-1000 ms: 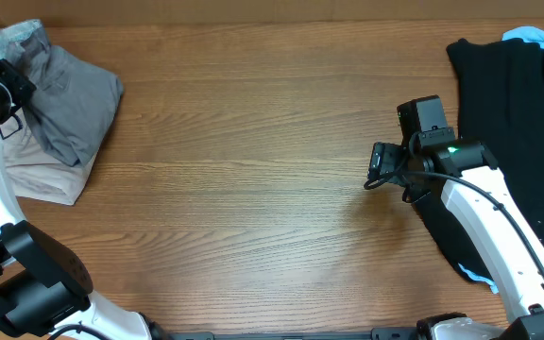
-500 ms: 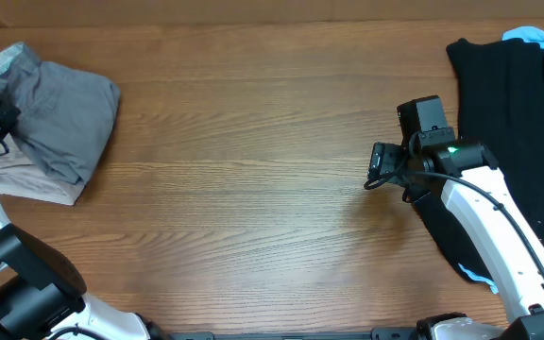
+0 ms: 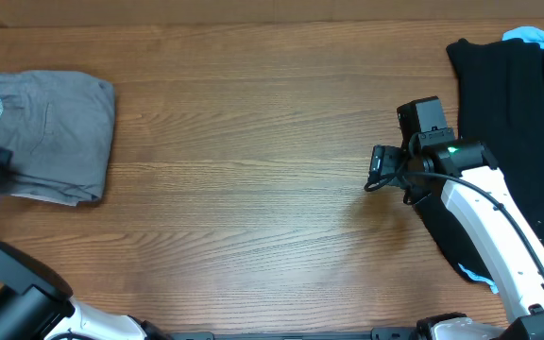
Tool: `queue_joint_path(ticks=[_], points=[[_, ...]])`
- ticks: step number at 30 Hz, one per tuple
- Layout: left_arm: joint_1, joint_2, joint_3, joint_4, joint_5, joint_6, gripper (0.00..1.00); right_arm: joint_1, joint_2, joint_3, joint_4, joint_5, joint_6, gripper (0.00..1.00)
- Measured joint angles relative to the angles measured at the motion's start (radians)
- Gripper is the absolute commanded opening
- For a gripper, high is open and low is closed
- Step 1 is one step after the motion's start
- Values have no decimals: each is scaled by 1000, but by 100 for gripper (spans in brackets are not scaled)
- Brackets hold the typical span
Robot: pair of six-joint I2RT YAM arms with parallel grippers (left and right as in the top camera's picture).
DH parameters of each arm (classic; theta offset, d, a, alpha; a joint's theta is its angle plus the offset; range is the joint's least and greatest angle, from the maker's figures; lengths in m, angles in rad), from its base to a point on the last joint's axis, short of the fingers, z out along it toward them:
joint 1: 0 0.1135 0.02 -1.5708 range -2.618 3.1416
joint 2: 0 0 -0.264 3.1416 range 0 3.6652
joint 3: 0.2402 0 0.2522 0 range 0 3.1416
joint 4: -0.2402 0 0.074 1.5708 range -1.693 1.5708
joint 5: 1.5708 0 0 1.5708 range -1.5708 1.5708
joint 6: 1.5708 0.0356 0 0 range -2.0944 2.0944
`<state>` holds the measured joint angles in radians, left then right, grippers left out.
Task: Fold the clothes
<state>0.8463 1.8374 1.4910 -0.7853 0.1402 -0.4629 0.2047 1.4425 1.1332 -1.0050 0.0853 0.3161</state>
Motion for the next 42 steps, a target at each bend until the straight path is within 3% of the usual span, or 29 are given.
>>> queue_joint_path(ticks=[1,8,13,19,22,27,31,34,36,37,42], points=[[10,-5,0,6,13,-4,100,0,0,0,0,0,-2,99],[-32,-133,6,83,122,41,100,0,0,0,11,-36,-3,100],[-230,-235,23,88,160,148,100,0,0,0,108,-111,-5,100],[-552,-245,28,-80,131,233,100,0,0,0,298,-243,-65,100],[-700,-245,28,-227,74,252,100,-2,0,4,267,-246,-85,100],[-822,-245,28,-423,8,262,100,-29,-20,13,133,-227,-53,100],[-852,-283,18,-457,-31,278,94,-34,-142,13,102,-169,0,100],[-868,-408,-35,-419,-48,305,91,-34,-310,13,93,-124,19,100],[-882,-548,-103,-359,-54,314,95,-32,-430,12,94,-91,25,100],[-893,-642,-147,-315,-56,313,100,-27,-499,2,103,-67,27,100],[-904,-1117,-375,-103,-80,296,100,-5,-782,-99,113,20,32,100]])
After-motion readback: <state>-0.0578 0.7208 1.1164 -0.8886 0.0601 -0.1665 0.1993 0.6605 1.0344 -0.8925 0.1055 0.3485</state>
